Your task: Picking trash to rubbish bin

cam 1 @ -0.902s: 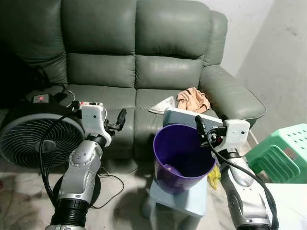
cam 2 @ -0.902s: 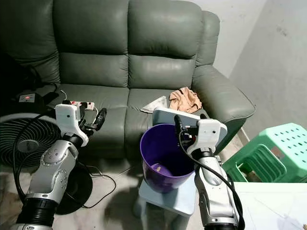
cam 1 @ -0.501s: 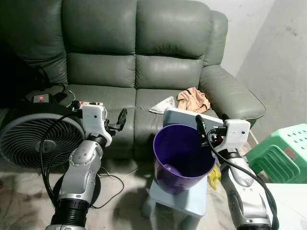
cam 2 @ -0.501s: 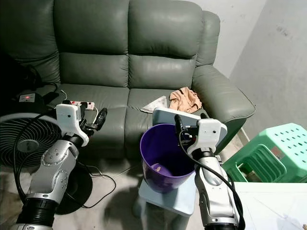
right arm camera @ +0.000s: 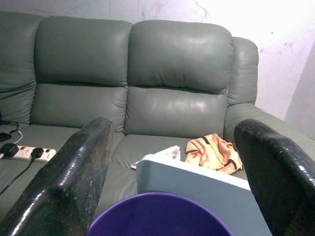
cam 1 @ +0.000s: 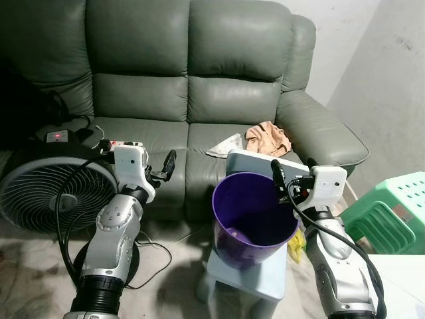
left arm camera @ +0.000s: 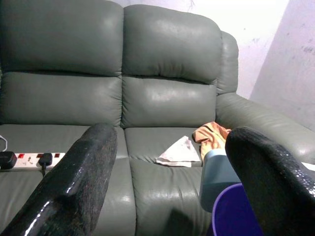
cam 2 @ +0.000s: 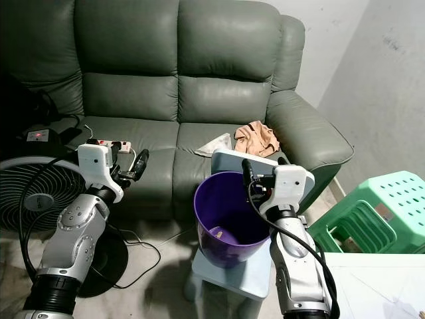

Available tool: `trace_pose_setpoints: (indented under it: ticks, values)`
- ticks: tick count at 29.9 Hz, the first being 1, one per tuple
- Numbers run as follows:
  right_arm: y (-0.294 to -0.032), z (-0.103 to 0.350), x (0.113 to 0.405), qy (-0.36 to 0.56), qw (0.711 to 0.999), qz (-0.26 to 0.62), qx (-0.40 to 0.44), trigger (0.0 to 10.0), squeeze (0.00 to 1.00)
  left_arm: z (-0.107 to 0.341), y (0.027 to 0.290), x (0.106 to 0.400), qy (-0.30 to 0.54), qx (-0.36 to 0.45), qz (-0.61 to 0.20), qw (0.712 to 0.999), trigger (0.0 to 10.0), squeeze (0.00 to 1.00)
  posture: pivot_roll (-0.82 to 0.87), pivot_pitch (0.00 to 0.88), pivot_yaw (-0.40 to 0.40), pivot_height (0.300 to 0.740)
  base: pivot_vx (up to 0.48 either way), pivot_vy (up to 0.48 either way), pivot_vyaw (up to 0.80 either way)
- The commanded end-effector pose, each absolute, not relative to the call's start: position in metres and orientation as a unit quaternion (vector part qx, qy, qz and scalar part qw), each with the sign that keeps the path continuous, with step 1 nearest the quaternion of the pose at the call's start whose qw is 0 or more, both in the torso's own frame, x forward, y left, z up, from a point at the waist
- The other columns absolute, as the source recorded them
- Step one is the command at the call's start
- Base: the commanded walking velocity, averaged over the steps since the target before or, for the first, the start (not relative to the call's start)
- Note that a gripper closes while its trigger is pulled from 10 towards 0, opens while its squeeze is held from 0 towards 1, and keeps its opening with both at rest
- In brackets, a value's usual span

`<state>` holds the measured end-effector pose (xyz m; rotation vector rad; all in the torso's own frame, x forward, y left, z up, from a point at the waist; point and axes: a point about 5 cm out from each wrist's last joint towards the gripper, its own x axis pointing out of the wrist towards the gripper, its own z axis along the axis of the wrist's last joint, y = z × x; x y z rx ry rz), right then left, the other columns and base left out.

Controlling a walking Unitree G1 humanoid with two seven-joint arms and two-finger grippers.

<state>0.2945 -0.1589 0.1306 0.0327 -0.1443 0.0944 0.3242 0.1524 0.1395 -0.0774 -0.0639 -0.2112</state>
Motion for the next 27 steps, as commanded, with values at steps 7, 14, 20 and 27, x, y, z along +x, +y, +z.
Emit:
trace_pose_setpoints:
  ticks: [7,14,20,27]
  values:
    - [-0.1639,0.128,0.2952,-0.061,0.997,0.039,0.009,10.0,0.0,0.138,0.1505,0.3248,-0.029,-0.036,-0.11,0.993,10.0,0.0,0.0,0.0,-0.083,0.74,0.0,0.0,-0.74]
    - [-0.1614,0.1275,0.296,-0.059,0.997,0.042,0.008,10.0,0.0,0.1374,0.1496,0.3252,-0.026,-0.037,-0.113,0.993,10.0,0.0,0.01,0.0,-0.082,0.74,0.0,0.0,-0.73]
    - [-0.16,0.1266,0.2958,-0.058,0.997,0.046,0.006,10.0,0.0,0.1361,0.1478,0.3258,-0.018,-0.035,-0.119,0.992,10.0,0.0,0.0,0.0,-0.077,0.74,0.0,0.386,-0.73]
    - [-0.1589,0.1254,0.2951,-0.056,0.997,0.048,0.005,10.0,0.0,0.1351,0.1473,0.3259,-0.016,-0.028,-0.117,0.993,10.0,0.0,0.0,0.0,-0.075,0.74,0.0,0.191,-0.73]
